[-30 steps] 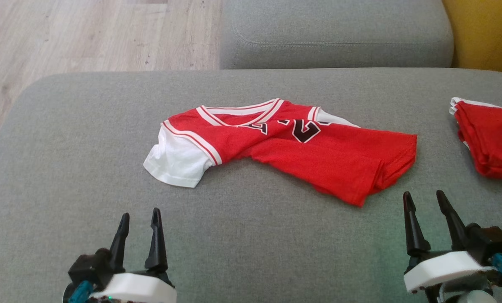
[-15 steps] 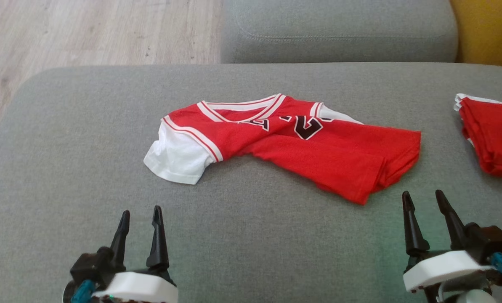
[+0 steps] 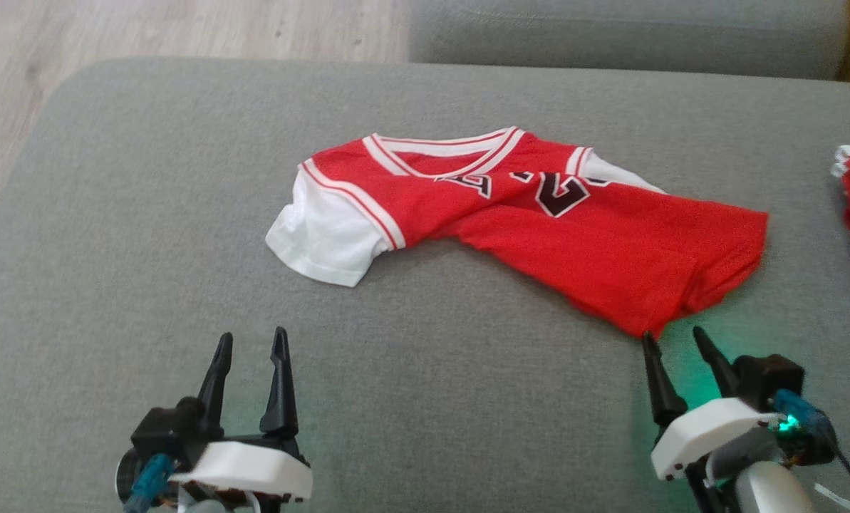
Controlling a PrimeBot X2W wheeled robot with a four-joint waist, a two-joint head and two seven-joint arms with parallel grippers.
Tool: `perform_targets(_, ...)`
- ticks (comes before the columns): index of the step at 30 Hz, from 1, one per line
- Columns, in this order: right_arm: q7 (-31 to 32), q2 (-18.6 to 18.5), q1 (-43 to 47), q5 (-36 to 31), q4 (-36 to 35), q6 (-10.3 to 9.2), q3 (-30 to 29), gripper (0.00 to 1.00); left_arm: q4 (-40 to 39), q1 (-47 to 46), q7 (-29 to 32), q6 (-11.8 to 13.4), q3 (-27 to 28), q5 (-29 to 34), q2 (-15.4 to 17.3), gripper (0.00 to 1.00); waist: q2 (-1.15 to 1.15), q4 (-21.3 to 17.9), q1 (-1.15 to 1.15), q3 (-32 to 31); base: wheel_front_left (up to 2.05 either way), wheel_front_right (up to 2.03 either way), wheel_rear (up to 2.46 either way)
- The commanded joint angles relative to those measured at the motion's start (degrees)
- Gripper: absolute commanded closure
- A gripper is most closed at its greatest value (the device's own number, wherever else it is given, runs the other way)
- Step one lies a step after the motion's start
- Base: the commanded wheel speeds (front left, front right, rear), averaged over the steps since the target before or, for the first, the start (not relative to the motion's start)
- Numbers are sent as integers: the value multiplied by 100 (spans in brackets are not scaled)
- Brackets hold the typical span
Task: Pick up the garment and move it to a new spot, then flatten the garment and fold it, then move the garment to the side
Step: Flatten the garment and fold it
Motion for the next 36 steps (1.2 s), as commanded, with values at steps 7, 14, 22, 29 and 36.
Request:
perform_targets(7, -199, -30, -574, 231, 767, -4, 374, 0, -61, -315, -49, -8, 190, 67, 3, 0, 0, 262, -1, 241, 0, 0, 0)
perform_targets(14, -518, -30, -885, 330, 1051, -4, 598, 0, -58, -338, -70, -9, 226, 82, 8, 0, 0, 270, -1, 312, 0, 0, 0)
perform_targets(22, -571, -30, -860, 360, 460, -4, 763, 0, -61, -333, -79, -1, 212, 83, 6, 0, 0, 193, -1, 316, 0, 0, 0)
perform_targets(29, -443, -30, -696, 405, 46, -4, 779, 0, -32, -314, -82, -16, 197, 63, 5, 0, 0, 190, -1, 288, 0, 0, 0)
perform_targets(36, -383, -30, -814, 414, 250, -4, 638, 4, -11, -308, -86, -24, 173, 61, 4, 0, 0, 212, -1, 284, 0, 0, 0)
